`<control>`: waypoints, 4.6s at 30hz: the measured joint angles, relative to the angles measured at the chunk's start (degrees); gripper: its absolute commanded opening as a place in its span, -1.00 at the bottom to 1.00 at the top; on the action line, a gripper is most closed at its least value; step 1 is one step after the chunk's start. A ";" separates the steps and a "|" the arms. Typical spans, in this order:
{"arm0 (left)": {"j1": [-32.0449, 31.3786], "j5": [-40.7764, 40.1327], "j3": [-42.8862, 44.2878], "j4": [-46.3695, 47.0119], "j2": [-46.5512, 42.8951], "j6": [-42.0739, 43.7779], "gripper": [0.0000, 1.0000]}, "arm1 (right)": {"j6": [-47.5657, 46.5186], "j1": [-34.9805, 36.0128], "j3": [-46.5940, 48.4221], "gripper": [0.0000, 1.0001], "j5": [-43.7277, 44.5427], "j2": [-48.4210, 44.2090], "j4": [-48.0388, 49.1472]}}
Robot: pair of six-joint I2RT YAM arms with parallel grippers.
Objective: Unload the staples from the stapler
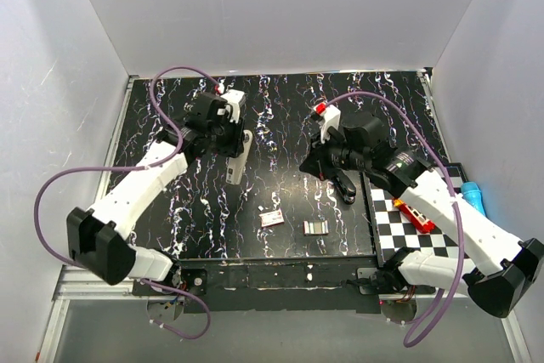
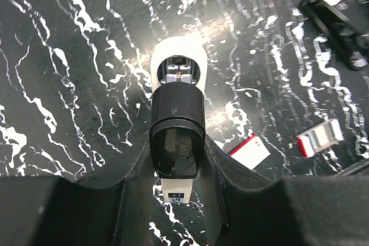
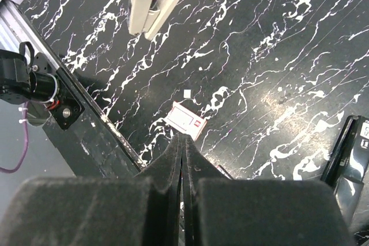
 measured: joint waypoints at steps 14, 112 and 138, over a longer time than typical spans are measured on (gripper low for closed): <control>3.58 -5.79 0.09 -1.64 12.59 1.97 -1.00 | 1.99 0.00 -3.50 -0.97 -1.51 2.73 1.81; 15.08 -2.58 17.81 12.15 30.93 2.29 0.36 | 5.46 0.00 -7.52 -0.23 2.19 -0.11 -0.09; -2.51 30.51 22.45 21.99 26.67 5.38 0.28 | 17.20 -4.87 -15.50 -0.42 19.96 -11.85 -17.33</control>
